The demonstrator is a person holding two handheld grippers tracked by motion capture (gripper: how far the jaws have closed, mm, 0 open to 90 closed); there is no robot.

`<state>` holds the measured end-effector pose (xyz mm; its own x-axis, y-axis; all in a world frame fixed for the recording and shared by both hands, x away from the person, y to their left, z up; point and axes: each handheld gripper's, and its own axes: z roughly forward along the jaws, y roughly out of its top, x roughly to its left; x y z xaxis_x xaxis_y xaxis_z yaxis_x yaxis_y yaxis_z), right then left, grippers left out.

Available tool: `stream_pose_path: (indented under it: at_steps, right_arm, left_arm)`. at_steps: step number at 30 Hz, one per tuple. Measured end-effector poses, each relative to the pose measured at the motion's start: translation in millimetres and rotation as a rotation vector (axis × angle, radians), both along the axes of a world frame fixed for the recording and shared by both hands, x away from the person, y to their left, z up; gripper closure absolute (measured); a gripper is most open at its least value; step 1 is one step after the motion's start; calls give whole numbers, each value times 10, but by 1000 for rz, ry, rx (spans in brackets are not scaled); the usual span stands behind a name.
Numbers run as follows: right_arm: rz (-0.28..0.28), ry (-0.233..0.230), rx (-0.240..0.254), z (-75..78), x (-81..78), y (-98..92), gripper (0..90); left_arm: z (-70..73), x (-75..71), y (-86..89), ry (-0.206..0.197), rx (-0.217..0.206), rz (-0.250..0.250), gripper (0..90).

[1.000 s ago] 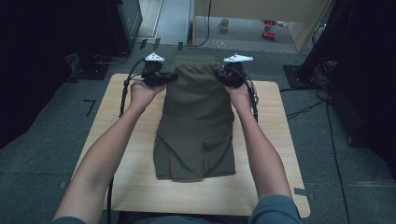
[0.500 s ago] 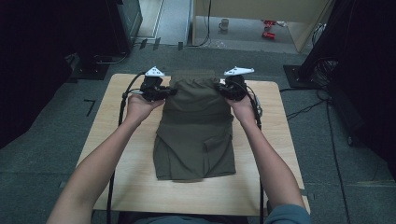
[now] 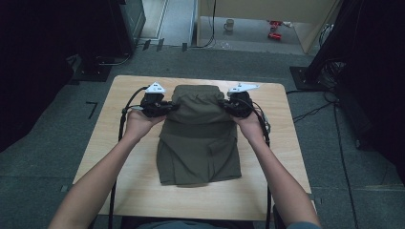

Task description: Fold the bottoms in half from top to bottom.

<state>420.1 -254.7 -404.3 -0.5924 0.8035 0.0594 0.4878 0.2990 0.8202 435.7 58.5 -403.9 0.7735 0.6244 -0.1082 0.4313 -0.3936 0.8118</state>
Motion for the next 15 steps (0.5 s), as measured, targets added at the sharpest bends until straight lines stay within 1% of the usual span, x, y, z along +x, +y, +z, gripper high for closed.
stream_pose_path:
  at_steps: [2, 4, 5, 8, 10, 12, 13, 14, 15]
  right_arm:
    - [3, 8, 10, -11, -30, -15, 857]
    - [5, 13, 9, -20, -59, -23, 856]
    - [9, 16, 9, -27, -75, -32, 855]
    - [12, 28, 17, -52, -115, -44, 853]
    - [19, 39, 17, -117, -181, -48, 845]
    - [21, 43, 10, -174, -226, -46, 840]
    - [21, 43, 10, -174, -226, -46, 840]
    - [24, 52, 6, -246, -273, -41, 838]
    - [23, 57, 5, -286, -295, -42, 837]
  left_arm:
    - [-8, -45, -11, -5, 9, -5, 825]
    - [-12, -57, -13, 0, 8, -7, 825]
    - [-33, -89, -8, 6, -3, -11, 824]
    - [-73, -125, 1, 17, -9, -15, 823]
    - [-147, -188, 1, 23, -3, -18, 823]
    - [-168, -211, 1, 29, -3, -20, 823]
    - [-190, -235, 2, 32, -2, -23, 823]
    - [-213, -258, 2, 36, -1, -25, 823]
    - [-260, -298, -2, 49, 5, -28, 823]
